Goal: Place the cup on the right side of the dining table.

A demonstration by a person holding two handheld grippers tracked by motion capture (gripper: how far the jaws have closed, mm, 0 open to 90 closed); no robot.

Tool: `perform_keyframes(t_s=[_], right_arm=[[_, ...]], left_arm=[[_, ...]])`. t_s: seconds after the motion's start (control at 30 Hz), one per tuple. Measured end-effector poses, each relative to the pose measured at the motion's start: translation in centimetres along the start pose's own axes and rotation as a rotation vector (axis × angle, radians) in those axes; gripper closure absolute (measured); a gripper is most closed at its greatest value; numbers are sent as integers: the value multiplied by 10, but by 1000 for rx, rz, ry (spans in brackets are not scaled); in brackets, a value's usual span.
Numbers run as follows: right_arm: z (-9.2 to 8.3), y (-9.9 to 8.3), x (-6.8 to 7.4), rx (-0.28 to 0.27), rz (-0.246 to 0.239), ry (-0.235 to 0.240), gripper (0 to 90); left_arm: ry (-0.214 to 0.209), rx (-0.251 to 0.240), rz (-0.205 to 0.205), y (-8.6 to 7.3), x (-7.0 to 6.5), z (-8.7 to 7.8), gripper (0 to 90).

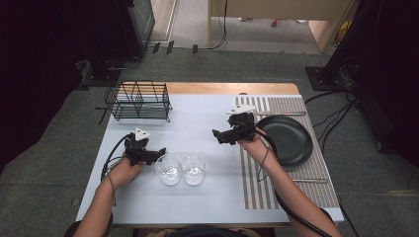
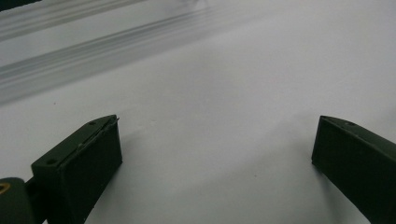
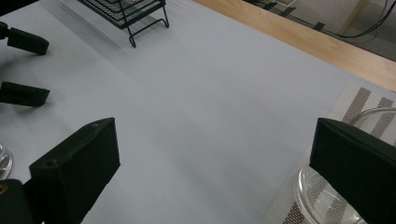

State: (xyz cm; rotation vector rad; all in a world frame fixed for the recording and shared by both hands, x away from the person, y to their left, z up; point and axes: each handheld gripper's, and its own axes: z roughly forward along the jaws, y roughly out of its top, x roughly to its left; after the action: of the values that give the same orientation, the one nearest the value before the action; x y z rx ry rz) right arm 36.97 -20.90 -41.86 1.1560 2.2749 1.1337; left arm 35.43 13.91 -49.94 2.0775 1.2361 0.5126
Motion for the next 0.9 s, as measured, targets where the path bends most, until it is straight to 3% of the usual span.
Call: perform_keyframes(t_s=[0.9], right_arm=[[7, -4, 12, -12, -1, 71, 14]], left_arm=[[-2, 2, 0, 0, 0, 0, 15]])
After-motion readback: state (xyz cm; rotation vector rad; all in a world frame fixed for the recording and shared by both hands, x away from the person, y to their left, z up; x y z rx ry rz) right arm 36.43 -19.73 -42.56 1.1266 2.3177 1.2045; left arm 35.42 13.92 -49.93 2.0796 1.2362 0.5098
